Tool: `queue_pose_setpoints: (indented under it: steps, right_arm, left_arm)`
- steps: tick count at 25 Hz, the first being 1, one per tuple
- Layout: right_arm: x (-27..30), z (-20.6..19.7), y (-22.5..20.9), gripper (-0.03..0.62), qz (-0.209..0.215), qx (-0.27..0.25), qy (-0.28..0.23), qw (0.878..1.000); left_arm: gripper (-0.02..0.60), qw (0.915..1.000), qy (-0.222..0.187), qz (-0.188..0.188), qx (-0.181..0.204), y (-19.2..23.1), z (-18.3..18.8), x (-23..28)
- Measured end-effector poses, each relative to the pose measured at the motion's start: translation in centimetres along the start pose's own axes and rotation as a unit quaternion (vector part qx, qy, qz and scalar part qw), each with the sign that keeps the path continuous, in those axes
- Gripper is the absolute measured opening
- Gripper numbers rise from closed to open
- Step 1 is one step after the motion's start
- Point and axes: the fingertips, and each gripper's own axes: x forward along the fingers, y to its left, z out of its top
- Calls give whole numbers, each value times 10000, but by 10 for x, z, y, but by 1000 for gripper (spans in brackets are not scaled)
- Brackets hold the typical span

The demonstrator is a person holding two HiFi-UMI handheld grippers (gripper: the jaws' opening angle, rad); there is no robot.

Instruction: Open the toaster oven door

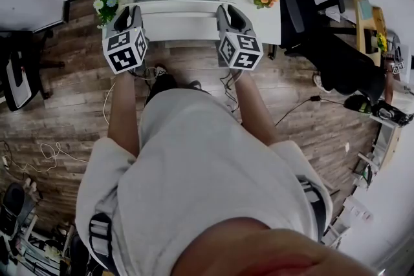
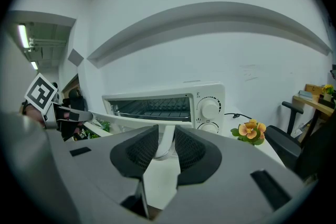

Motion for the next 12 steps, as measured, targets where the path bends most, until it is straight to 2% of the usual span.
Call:
queue_pose_setpoints:
  steps: [12]
  right_arm:
    - [-8, -11, 3, 98, 25, -6, 87, 10000]
  left_arm:
    - [100, 10000, 90, -11, 14, -1, -12, -7]
